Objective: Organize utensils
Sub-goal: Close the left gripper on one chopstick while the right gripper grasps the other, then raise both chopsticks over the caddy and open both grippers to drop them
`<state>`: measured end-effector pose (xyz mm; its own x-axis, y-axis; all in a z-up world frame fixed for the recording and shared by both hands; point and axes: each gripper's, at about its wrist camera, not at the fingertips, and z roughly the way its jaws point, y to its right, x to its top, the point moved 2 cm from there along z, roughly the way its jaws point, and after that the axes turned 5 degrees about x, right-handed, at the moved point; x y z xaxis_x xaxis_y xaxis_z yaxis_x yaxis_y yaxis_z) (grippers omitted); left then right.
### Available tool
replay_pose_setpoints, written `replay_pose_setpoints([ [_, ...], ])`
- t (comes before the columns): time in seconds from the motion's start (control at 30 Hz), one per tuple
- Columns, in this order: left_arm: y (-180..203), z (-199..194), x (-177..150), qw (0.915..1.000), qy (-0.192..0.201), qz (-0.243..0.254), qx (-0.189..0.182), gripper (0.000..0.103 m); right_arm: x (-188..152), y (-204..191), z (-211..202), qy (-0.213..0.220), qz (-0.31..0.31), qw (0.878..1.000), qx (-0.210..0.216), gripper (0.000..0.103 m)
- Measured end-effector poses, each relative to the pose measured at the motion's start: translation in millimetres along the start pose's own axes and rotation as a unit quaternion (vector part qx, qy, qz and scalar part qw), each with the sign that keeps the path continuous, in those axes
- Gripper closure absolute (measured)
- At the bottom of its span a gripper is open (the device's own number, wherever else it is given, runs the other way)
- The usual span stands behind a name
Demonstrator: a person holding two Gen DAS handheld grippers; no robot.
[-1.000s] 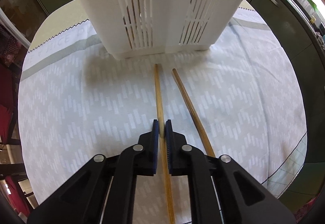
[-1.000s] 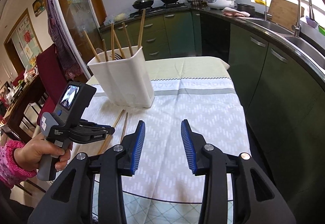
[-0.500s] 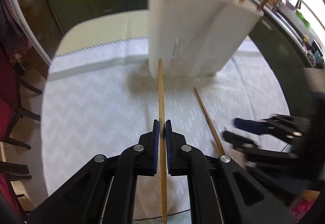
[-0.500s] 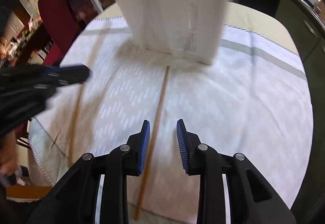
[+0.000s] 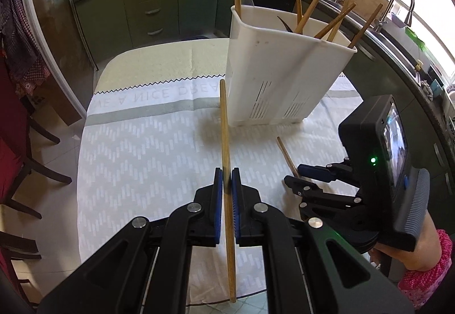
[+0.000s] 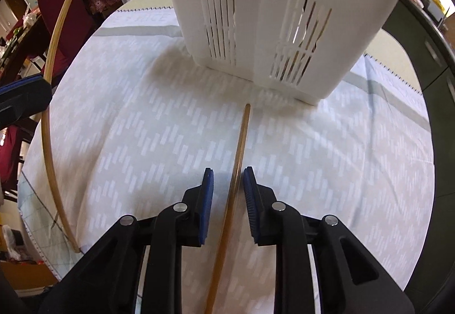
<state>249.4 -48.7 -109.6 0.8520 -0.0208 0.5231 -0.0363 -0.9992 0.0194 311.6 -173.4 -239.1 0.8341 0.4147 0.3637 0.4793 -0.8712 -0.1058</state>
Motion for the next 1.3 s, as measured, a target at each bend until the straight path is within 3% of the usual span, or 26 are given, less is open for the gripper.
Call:
replay_pose_setpoints([
  [0.13,0,-1,-1,1.0,0.004,0.003,0.001,0.097,-1,-1,3,0.007,0.002,1.0,-0.001,0.096],
  [0.2,1,-4,-2,1.0,0.006,0.005,0.001,0.097,0,-3,4,0.01,0.002,1.0,-0.003,0.097],
  [0.3,2,-8,-2,0.9999,0.009,0.007,0.001,0.097,-4,2,-6,0.026,0.012,0.999,0.013,0.097],
  [0.5,2,-22,-2,0.9996,0.024,0.015,0.003,0.097,-11,15,-67,0.091,0.024,0.995,0.044,0.097],
  [0.87,2,-58,-2,0.9981,0.056,0.026,0.002,0.097,-47,23,-166,0.179,0.016,0.982,0.062,0.097],
  [1.3,7,-93,4,0.9954,0.091,0.031,0.0,0.097,-46,19,-208,0.225,0.01,0.972,0.068,0.097],
])
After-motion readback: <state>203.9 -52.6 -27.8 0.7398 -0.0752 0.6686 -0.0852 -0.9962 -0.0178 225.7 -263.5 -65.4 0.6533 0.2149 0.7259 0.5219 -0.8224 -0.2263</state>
